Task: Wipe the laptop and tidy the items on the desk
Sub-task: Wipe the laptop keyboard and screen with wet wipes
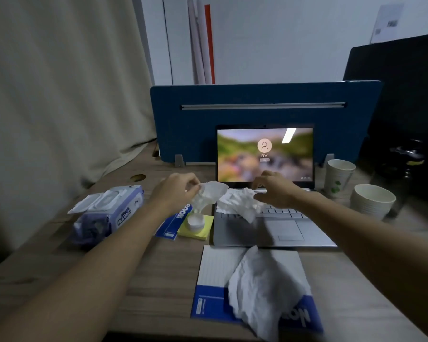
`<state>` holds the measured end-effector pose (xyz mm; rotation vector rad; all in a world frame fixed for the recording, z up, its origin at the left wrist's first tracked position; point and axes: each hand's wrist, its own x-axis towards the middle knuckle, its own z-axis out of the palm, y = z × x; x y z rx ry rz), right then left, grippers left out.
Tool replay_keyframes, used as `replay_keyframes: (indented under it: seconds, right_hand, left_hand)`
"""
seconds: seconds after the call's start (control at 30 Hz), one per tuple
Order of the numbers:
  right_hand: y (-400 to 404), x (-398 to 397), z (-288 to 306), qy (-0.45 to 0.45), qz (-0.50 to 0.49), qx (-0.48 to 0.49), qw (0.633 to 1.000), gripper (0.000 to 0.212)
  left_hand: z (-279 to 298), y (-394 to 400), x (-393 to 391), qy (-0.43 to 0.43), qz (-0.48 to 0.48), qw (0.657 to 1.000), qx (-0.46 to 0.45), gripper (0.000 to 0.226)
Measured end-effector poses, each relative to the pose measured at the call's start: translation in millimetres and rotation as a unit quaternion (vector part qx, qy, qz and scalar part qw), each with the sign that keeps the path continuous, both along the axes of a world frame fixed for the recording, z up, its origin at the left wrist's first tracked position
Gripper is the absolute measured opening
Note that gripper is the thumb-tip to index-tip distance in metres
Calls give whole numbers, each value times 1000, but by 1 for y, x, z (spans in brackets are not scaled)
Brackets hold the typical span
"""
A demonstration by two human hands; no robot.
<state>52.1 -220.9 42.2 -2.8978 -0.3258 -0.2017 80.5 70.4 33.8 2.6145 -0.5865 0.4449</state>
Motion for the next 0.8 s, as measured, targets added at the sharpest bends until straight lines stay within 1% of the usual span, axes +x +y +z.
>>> replay_keyframes:
  seconds: [0.13,0.27,0.33,0.4,0.43,0.5,0.53,0.57,0.63,0.7,0.73,0.8]
  right_hand:
    - [-7,-30,12,-10,-3,4,1000,27]
    - [-16,-61,16,-22,-11,3,1000,28]
    - [-19,-75,14,-23,-16,4,1000,27]
    - [-21,-88,10,-20,-19,-1,1000,27]
    - [-21,-93,8,-16,-21,-6,1000,27]
    - [-23,-100,5,-9,-22,-16,1000,27]
    - [-24,-101,3,-7,-20,-18,1000,27]
    - [-25,-103,2,-7,-19,-17,1000,26]
    - [-27,-105,1,-9,-22,-11,1000,26]
    - [-30,-104,0,-9,-27,-7,1000,26]
    - [-31,-102,-1,-8,-30,-6,1000,27]
    - [-32,-99,-3,-7,-32,-5,999,27]
  left_hand:
    - [3,-17,-35,-14,-36,999,-20,16]
    - [3,-39,-78,-11,-115,993,-14,16]
    - [-2,-49,-98,24,-167,986,10,15]
    - [-10,-57,-113,85,-201,974,69,18]
    - [-14,-59,-118,118,-205,968,87,24]
    - [-23,-61,-127,167,-195,964,70,38]
    - [-26,-60,-129,178,-185,965,51,40]
    - [-30,-60,-130,174,-175,968,39,36]
    - [-35,-62,-131,163,-150,974,36,30]
    - [-37,-66,-130,199,-137,970,22,40]
    - [-38,-68,-129,223,-138,965,23,50]
    - [-42,-73,-128,246,-146,956,60,76]
